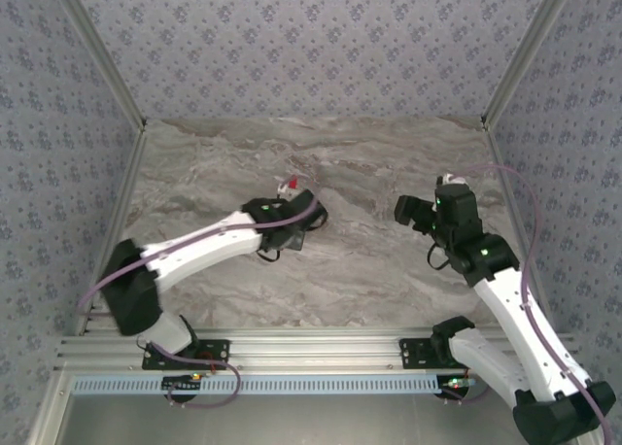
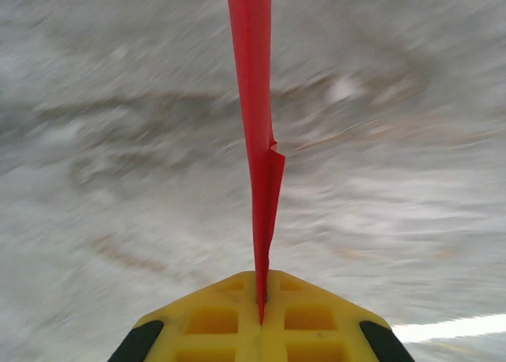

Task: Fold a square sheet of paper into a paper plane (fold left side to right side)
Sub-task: Turn over the paper at the center of the table.

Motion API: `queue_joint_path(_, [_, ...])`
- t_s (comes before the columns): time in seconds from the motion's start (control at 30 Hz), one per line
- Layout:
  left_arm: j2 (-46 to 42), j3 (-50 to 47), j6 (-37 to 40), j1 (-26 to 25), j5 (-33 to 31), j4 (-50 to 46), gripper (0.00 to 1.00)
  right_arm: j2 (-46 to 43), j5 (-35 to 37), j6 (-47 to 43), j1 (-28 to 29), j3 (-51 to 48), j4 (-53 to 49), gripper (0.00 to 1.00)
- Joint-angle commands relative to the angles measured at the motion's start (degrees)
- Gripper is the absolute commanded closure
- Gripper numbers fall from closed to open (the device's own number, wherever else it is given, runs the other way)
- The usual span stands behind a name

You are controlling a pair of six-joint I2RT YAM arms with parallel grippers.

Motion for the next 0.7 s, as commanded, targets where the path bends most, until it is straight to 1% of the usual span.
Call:
queue_joint_path(0.0, [7.15,6.68,-7.24,-2.18,-13.44,-18.79,1.00,-2.51,7.99,-1.68,-0.62,-0.75,-5.11,0.02])
queue_joint_path(0.1, [14.21,11.08,-8.65,-3.04,-13.40,-22.21,1.00,-3.71,8.90,-2.08,-0.94,-0.81,-6.20,0.02])
queue_joint_path(0.33, [26.76,18.40,-5.59,-4.33,-5.87,-21.23,1.00,-6.00,8.82,-2.40,-1.45,-2.04,-6.94,0.02])
queue_joint_path(0.47, [31.78,23.15,-2.92,-4.98,-3.80,-20.56,1.00,-6.27,8.42,-2.76,-1.50,-2.54,-7.17,0.01])
queue_joint_path(0.67, [36.04,27.70,1.51,-5.08,2.93,-16.55,0.98,-6.26,8.34,-3.31,-1.62,-3.09,-7.53,0.01])
